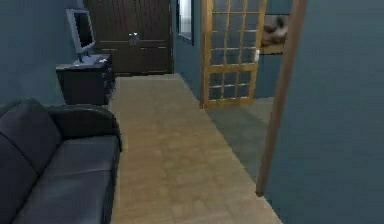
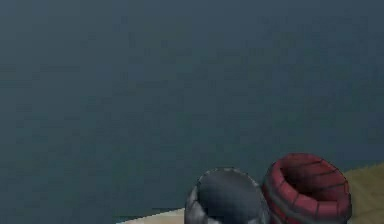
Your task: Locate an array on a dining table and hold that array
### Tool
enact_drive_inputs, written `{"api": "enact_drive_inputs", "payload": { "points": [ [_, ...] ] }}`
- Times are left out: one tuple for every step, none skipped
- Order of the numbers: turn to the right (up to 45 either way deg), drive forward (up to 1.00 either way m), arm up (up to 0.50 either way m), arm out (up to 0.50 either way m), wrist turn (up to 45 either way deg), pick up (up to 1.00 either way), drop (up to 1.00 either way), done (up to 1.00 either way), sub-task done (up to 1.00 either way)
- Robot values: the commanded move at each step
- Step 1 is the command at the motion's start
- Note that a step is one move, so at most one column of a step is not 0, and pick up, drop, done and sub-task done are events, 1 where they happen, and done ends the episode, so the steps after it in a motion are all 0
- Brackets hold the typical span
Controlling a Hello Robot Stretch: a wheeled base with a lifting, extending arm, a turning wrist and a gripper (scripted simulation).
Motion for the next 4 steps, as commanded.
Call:
{"api": "enact_drive_inputs", "payload": {
  "points": [
    [0.0, 1.0, 0.0, 0.0, 0.0, 0.0, 0.0, 0.0, 0.0],
    [-6.0, 0.0, 0.0, 0.0, 0.0, 0.0, 0.0, 0.0, 0.0],
    [0.0, 0.35, 0.0, 0.0, 0.0, 0.0, 0.0, 0.0, 0.0],
    [45.0, 0.0, 0.0, 0.0, 0.0, 0.0, 0.0, 0.0, 0.0]
  ]
}}
